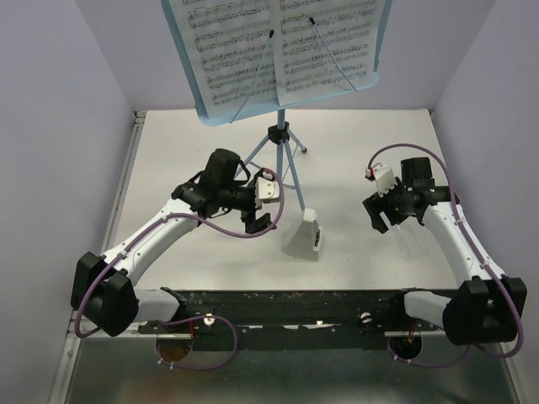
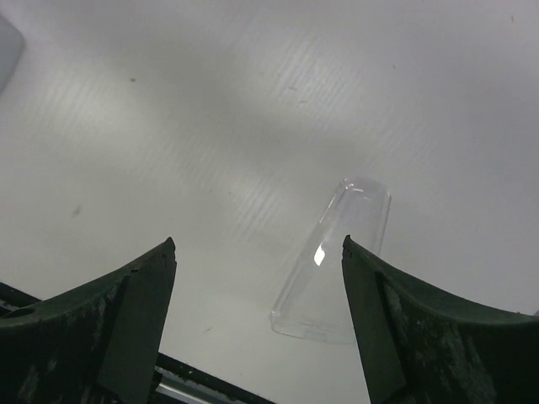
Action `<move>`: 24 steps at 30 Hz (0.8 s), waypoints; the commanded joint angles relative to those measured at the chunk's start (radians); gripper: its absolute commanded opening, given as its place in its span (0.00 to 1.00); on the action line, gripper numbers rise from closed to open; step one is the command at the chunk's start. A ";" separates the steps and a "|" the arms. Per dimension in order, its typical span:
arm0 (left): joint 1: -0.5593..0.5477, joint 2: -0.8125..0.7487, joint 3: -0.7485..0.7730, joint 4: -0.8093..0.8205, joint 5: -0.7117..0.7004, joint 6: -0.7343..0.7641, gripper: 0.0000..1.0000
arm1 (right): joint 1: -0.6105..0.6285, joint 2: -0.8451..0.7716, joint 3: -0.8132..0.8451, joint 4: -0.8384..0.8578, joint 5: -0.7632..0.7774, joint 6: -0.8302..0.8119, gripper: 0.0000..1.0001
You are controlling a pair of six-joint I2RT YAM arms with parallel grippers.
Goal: Pack up the instrument practice props
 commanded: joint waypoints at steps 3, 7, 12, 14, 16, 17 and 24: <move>0.017 -0.030 -0.037 0.041 -0.041 -0.135 0.96 | -0.097 0.130 0.011 -0.016 0.146 0.009 0.86; 0.017 -0.043 -0.066 0.069 -0.052 -0.149 0.96 | -0.154 0.253 0.069 -0.045 0.155 -0.022 0.86; 0.022 -0.048 -0.082 0.076 -0.053 -0.157 0.96 | -0.183 0.376 0.121 -0.082 0.181 -0.057 0.85; 0.026 -0.050 -0.082 0.073 -0.052 -0.154 0.96 | -0.193 0.404 0.133 -0.087 0.188 -0.065 0.85; 0.033 -0.048 -0.082 0.073 -0.049 -0.152 0.96 | -0.200 0.422 0.143 -0.087 0.185 -0.068 0.84; 0.034 -0.047 -0.080 0.075 -0.049 -0.154 0.96 | -0.204 0.431 0.147 -0.087 0.183 -0.068 0.84; 0.042 -0.031 -0.076 0.083 -0.046 -0.155 0.96 | -0.223 0.519 0.173 -0.114 0.198 -0.120 0.81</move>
